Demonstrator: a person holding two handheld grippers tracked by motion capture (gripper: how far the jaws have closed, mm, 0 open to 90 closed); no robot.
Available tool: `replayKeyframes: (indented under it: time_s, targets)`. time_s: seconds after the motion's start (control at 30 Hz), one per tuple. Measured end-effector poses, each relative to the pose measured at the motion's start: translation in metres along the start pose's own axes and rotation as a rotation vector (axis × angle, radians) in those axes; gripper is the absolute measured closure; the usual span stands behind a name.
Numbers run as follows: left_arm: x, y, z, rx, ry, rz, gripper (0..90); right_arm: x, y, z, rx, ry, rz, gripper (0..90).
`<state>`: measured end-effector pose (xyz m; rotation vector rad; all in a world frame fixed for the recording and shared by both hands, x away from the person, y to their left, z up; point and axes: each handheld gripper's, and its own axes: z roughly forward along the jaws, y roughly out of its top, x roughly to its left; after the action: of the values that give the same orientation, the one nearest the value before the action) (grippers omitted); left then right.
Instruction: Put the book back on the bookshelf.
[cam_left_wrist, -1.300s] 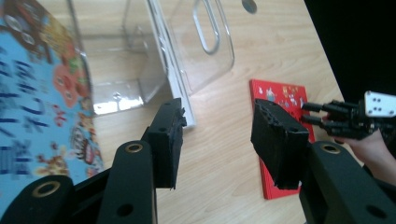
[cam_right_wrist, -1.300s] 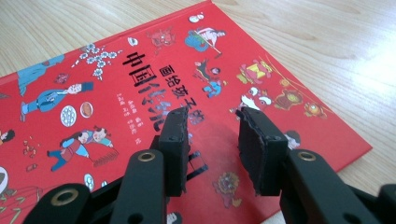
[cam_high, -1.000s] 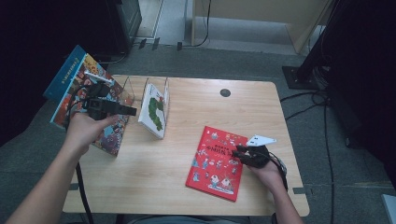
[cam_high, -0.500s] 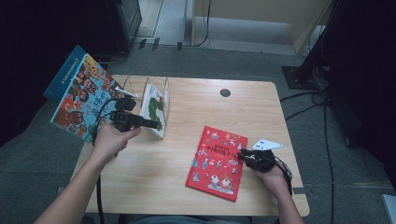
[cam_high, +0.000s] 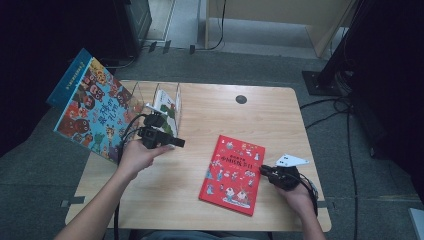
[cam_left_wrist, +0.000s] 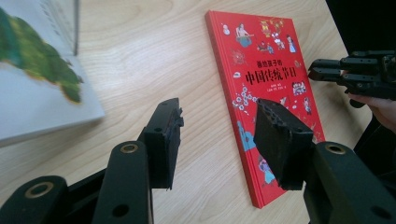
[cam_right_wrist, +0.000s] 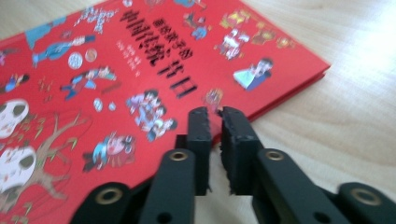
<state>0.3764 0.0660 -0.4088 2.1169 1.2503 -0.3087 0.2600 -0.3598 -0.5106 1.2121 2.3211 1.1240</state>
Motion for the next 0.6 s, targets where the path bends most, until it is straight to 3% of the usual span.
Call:
replayKeyframes:
  time_s: [0.13,0.47,0.6]
  targets:
    - [0.000,-0.003,0.008,0.003,-0.003,0.003,52.5,0.003,-0.003,0.000,0.029,0.010,-0.025,87.7]
    - [0.001,-0.014,0.025,0.027,-0.002,0.009,61.2,0.005,-0.003,0.000,0.032,0.013,-0.002,90.0]
    - [0.002,-0.019,0.029,0.022,-0.004,0.011,63.6,0.009,-0.002,0.004,0.026,0.041,-0.004,90.0]
